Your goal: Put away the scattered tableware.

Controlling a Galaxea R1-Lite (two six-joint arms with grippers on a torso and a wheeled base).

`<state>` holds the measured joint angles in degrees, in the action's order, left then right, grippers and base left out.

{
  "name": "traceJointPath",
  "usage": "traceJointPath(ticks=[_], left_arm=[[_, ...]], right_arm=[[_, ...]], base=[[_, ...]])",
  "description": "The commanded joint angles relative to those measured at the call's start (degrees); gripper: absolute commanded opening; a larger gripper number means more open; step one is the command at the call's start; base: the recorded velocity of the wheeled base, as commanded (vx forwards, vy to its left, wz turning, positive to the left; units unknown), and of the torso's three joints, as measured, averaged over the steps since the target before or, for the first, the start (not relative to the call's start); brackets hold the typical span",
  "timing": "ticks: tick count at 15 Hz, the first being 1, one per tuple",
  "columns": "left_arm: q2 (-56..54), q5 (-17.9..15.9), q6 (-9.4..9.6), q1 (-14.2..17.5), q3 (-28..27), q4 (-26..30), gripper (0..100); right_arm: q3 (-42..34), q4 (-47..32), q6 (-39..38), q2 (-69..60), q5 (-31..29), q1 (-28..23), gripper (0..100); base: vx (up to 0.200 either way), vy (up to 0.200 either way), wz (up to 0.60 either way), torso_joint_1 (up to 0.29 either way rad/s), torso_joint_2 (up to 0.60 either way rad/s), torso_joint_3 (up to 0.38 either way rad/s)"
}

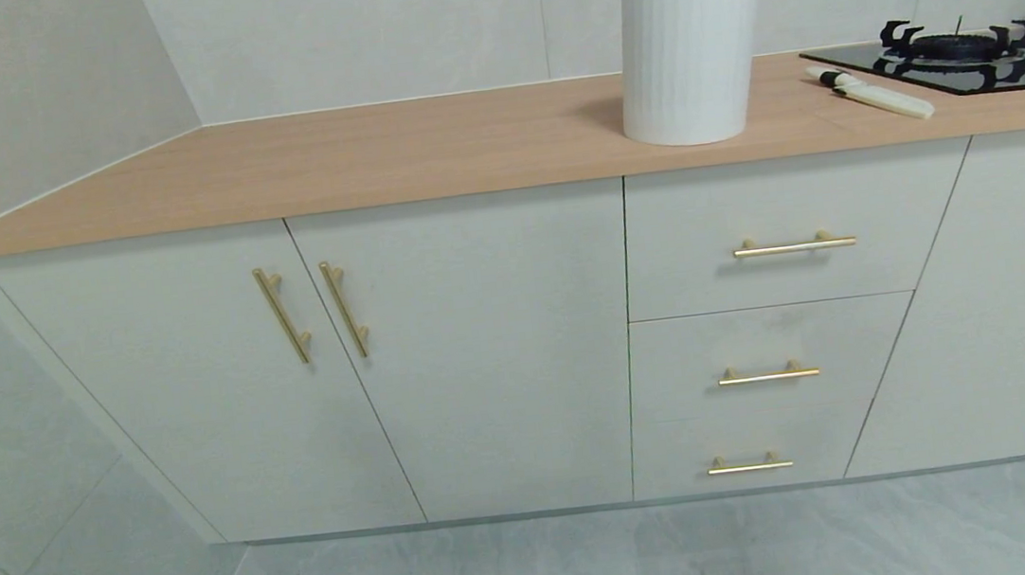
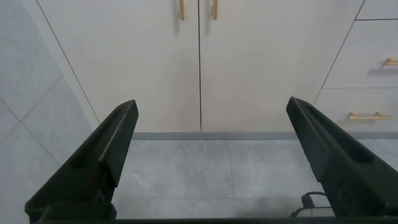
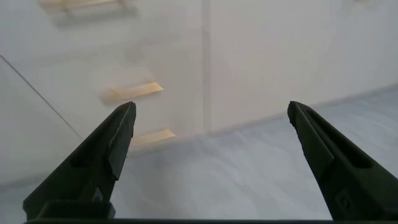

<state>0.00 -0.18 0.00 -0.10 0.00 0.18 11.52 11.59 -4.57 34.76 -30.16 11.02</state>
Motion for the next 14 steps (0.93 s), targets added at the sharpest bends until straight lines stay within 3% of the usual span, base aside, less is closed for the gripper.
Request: traceJointPath(ticks=[1,3,5,6,8,10,12,14], left_arm=[[0.00,0.01,0.00,0.01,0.00,-0.01,100],[0.00,0.01,0.00,0.01,0.00,-0.01,100],[0.00,0.01,0.00,0.01,0.00,-0.01,100],[0.00,0.01,0.00,0.01,0.00,-0.01,100],[0.00,0.01,0.00,0.01,0.00,-0.01,100],[0.00,0.01,0.00,0.01,0.00,-0.01,100],[0.00,0.01,0.00,0.01,0.00,-0.01,100],[0.00,0.01,0.00,0.01,0.00,-0.01,100]], right_arm=[[11.68,-21.00,2.37,-22.54,-2.01,-4.08,100],[14.76,-26.10,2.64,-25.88,-3.50,-9.00,100],[13.79,-26.62,4.92,-30.19,-2.62,-10.14,100],[11.07,-26.45,7.12,-34.76,3.44,-10.84,100],[9.57,-25.48,2.81,-34.76,6.60,-10.93,100],[4.74,-24.60,1.58,-34.76,16.36,-10.93,100],[-0.62,-20.12,1.58,-34.76,20.76,-10.93,100],[-10.47,-6.94,2.11,-34.76,27.08,-10.93,100]], base=[[0.000,0.000,0.00,0.000,0.00,0.000],[0.000,0.000,0.00,0.000,0.00,0.000],[0.000,0.000,0.00,0.000,0.00,0.000],[0.000,0.000,0.00,0.000,0.00,0.000],[0.000,0.000,0.00,0.000,0.00,0.000],[0.000,0.000,0.00,0.000,0.00,0.000],[0.000,0.000,0.00,0.000,0.00,0.000],[0.000,0.000,0.00,0.000,0.00,0.000]])
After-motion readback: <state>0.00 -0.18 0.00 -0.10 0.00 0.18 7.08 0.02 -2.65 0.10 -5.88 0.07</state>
